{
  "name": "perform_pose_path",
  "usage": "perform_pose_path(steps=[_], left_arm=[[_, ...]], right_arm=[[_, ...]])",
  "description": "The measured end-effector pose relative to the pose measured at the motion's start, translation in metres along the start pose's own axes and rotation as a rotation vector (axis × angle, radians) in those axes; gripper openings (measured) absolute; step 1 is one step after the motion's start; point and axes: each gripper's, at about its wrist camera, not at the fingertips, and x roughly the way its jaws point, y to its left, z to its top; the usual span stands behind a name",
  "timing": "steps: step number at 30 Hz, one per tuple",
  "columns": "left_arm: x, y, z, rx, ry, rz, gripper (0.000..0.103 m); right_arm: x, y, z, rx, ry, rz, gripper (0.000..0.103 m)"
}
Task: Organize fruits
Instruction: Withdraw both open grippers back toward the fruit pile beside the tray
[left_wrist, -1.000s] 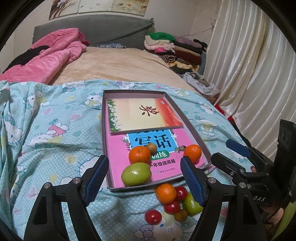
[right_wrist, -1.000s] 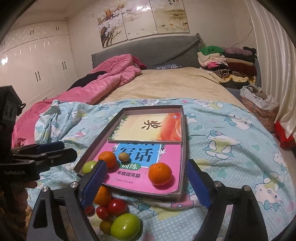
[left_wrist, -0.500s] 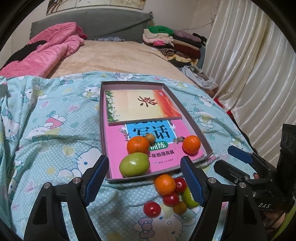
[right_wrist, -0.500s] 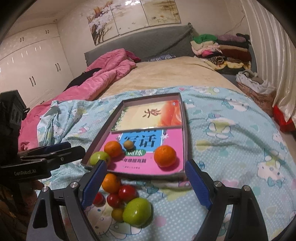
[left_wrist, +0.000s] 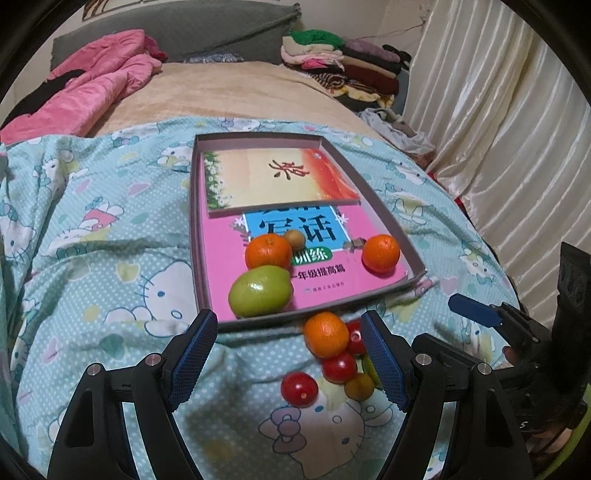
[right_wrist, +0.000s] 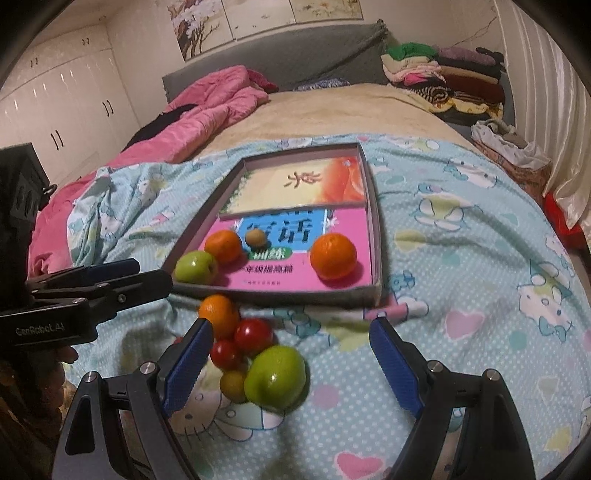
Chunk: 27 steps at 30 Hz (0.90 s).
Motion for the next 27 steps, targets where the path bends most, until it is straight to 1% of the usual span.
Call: perform_pose_path(steps=[10,16,20,24,27], left_arm=[[0.011,-0.006,-0.008,0.023,0.052,0.012,0.081],[0.015,-0.013,-0.011,0.046,0.074,-0.002,0.081],[0.019,-0.016,-0.013,0.062,0.086,0.001,0.081],[0.022,-0.015,-0.014,0.053,0.099,-0.002,0.081],[0.025,-0.012,-0.014,0.038,0.111,-0.013,0.081]], right_arm=[[0.009,0.0,-0.009,0.008,0.068,-0.006,0.086],[0.015,0.006,-0.012,-0.026,0.098,-0.014,0.085],[0.02,0.007,-0.015,-0.035,0.122,-0.013,0.078],[0.025,0.005,-0.016,-0.026,0.142,-0.014,0.076],[0.03,0.002,-0.017,-0.004,0.164,-0.004,0.069]])
